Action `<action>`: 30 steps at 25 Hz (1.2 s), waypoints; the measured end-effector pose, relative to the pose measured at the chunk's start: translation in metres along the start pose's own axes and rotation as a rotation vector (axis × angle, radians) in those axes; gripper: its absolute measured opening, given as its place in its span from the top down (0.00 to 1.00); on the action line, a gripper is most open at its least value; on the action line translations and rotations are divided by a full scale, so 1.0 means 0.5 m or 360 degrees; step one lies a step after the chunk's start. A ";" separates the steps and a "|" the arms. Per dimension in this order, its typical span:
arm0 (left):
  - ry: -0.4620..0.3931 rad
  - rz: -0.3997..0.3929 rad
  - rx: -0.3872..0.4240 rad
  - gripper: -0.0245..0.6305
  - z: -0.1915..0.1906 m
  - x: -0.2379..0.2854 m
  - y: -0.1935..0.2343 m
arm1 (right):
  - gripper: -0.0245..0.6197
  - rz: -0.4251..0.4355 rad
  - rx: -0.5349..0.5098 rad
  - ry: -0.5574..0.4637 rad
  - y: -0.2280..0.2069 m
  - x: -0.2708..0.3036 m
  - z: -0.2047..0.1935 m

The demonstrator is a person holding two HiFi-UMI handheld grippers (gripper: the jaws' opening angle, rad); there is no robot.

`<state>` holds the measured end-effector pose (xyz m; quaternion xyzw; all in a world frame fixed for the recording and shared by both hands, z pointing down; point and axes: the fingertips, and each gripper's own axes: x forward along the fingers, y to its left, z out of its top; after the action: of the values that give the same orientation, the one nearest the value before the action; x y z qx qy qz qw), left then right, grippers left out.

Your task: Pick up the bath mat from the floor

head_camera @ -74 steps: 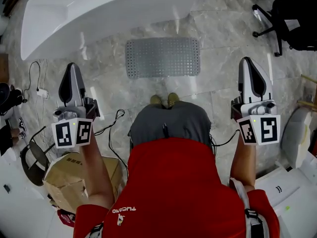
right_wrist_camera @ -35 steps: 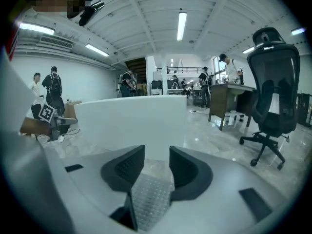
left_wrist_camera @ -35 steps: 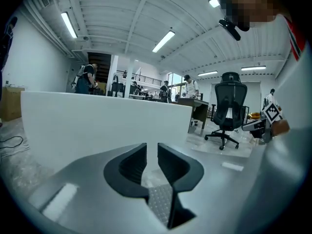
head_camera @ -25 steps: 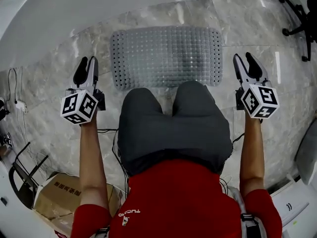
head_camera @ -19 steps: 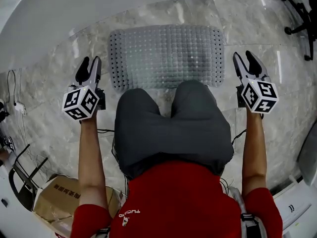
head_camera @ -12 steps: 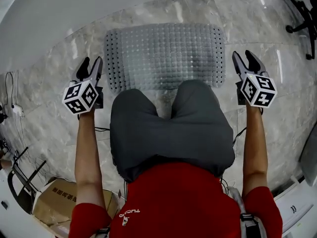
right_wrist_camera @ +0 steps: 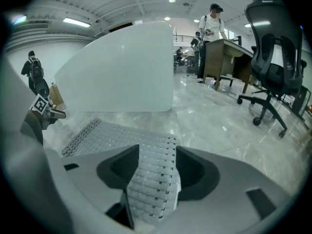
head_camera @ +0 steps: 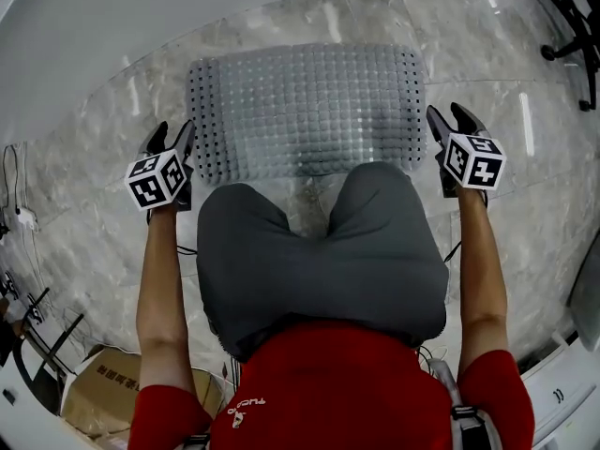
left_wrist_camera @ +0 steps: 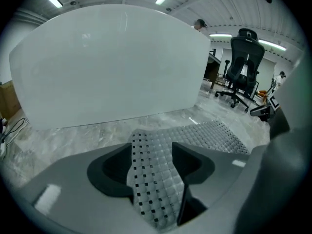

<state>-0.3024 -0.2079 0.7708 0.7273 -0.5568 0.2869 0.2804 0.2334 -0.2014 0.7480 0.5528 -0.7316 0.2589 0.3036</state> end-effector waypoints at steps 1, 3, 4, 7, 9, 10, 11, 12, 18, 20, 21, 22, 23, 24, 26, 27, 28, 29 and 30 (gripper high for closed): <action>0.0034 0.0013 -0.0009 0.59 -0.015 0.012 0.007 | 0.64 0.0001 0.0005 0.0029 -0.005 0.015 -0.014; 0.0099 0.0029 -0.0032 0.59 -0.045 0.035 0.021 | 0.63 0.0010 0.0020 0.0084 -0.012 0.043 -0.040; 0.0131 0.0033 -0.0044 0.58 -0.059 0.046 0.026 | 0.62 0.0017 0.0029 0.0110 -0.016 0.055 -0.052; 0.0220 0.0044 -0.0070 0.56 -0.098 0.076 0.042 | 0.61 0.0045 0.0060 0.0178 -0.023 0.092 -0.086; 0.0264 0.0051 -0.0080 0.55 -0.119 0.095 0.050 | 0.59 0.0059 0.0092 0.0214 -0.029 0.114 -0.110; 0.0282 0.0054 -0.0088 0.54 -0.128 0.103 0.052 | 0.59 0.0061 0.0109 0.0233 -0.033 0.124 -0.123; 0.0298 0.0054 -0.0100 0.54 -0.136 0.111 0.054 | 0.58 0.0061 0.0126 0.0252 -0.038 0.134 -0.135; 0.0313 0.0051 -0.0111 0.53 -0.144 0.118 0.056 | 0.58 0.0058 0.0140 0.0275 -0.042 0.145 -0.149; 0.0423 0.0058 -0.0082 0.50 -0.186 0.157 0.079 | 0.55 0.0026 0.0188 0.0427 -0.061 0.197 -0.209; 0.0445 0.0054 -0.0086 0.48 -0.194 0.168 0.087 | 0.54 0.0028 0.0187 0.0460 -0.065 0.211 -0.218; 0.0454 0.0048 -0.0096 0.48 -0.198 0.173 0.090 | 0.53 0.0032 0.0193 0.0472 -0.066 0.217 -0.221; 0.0464 0.0039 -0.0109 0.48 -0.203 0.177 0.091 | 0.53 0.0034 0.0201 0.0483 -0.067 0.222 -0.225; 0.0476 0.0027 -0.0120 0.47 -0.208 0.182 0.091 | 0.53 0.0036 0.0209 0.0493 -0.069 0.226 -0.230; 0.0489 0.0013 -0.0129 0.47 -0.213 0.187 0.089 | 0.53 0.0038 0.0217 0.0503 -0.071 0.232 -0.234; 0.0516 -0.0011 -0.0143 0.46 -0.222 0.198 0.084 | 0.52 0.0041 0.0230 0.0524 -0.075 0.243 -0.245; 0.0529 -0.0020 -0.0151 0.45 -0.226 0.203 0.082 | 0.52 0.0042 0.0234 0.0533 -0.077 0.248 -0.249; 0.0543 -0.0026 -0.0158 0.45 -0.230 0.209 0.080 | 0.52 0.0043 0.0234 0.0538 -0.079 0.253 -0.252; 0.0558 -0.0031 -0.0163 0.44 -0.233 0.216 0.079 | 0.52 0.0044 0.0232 0.0543 -0.082 0.257 -0.255; 0.0575 -0.0035 -0.0166 0.44 -0.238 0.221 0.079 | 0.52 0.0043 0.0229 0.0547 -0.084 0.262 -0.256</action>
<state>-0.3296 -0.2021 0.9356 0.6546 -0.5035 0.3806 0.4161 0.2672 -0.2057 0.9329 0.5108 -0.6558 0.4053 0.3804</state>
